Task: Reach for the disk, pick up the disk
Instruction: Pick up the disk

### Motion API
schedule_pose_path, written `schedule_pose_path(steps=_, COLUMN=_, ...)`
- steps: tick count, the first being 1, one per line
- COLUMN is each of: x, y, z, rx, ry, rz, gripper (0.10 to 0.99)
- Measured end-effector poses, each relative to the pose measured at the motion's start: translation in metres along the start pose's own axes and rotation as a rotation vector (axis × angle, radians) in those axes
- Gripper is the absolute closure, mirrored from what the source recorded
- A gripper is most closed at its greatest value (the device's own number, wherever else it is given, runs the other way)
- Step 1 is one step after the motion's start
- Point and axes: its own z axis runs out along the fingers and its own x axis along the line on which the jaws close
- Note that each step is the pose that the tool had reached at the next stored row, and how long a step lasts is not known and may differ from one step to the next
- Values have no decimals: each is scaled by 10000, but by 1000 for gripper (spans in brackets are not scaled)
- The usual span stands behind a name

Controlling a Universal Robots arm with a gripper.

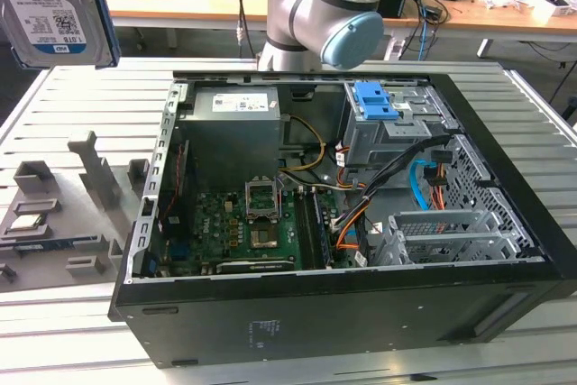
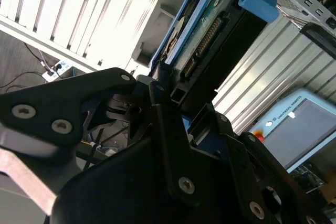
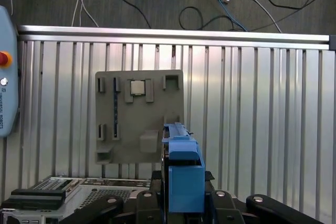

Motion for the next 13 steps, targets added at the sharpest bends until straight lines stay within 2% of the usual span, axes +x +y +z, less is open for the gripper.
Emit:
schedule_pose_path(steps=2, x=2, y=-88, z=-3, rx=0, ry=1, rz=0, gripper=722)
schedule_pose_path(steps=13, x=8, y=-422, z=-16, rx=-2, ry=2, rz=0, gripper=722)
